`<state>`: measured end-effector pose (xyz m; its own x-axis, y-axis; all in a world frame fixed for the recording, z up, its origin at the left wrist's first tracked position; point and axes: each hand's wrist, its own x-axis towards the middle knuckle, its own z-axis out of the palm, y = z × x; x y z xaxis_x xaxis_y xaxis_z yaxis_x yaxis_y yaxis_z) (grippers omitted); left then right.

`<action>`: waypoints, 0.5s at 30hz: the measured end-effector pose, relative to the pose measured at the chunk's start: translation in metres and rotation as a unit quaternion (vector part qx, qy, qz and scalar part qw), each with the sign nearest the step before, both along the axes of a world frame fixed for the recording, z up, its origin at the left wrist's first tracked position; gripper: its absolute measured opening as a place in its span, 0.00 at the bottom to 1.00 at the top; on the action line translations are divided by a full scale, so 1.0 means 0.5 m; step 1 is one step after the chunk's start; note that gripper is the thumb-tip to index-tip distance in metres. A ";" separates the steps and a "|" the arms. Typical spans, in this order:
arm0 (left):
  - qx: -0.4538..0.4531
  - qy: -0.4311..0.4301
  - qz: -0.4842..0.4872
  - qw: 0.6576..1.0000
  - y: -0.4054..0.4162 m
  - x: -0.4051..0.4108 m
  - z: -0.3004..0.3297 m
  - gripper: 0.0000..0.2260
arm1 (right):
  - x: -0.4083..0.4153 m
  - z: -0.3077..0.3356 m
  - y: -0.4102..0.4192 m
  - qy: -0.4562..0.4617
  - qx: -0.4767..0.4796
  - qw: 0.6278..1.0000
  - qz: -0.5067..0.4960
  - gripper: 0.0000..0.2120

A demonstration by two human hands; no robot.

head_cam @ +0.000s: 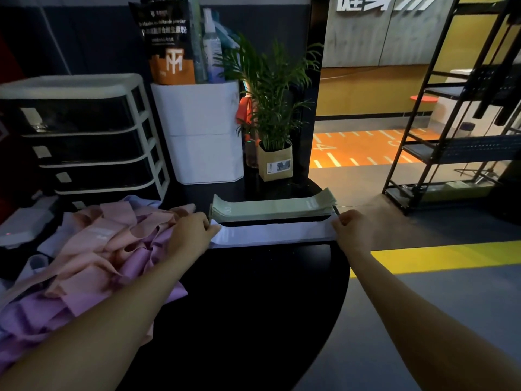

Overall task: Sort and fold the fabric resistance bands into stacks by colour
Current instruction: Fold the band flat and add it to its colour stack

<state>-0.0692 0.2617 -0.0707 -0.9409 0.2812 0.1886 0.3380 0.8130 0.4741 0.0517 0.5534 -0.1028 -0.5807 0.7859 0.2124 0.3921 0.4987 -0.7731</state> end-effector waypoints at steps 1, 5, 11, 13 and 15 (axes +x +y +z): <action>0.006 0.001 -0.006 1.000 -0.001 0.001 0.000 0.15 | -0.001 -0.002 -0.001 -0.004 0.009 1.000 -0.001 0.07; -0.011 0.021 -0.005 1.000 0.002 0.016 0.001 0.14 | 0.006 0.013 -0.021 -0.008 0.054 0.998 -0.025 0.12; -0.023 0.032 -0.034 0.999 0.005 0.053 -0.008 0.17 | 0.007 0.039 -0.108 -0.033 0.164 0.979 0.118 0.14; -0.036 0.060 -0.065 0.995 0.003 0.060 -0.019 0.18 | 0.008 0.031 -0.134 -0.054 0.179 0.963 0.194 0.16; -0.061 0.076 -0.085 0.992 0.003 0.069 -0.030 0.19 | 0.013 0.018 -0.150 -0.083 0.195 0.946 0.246 0.17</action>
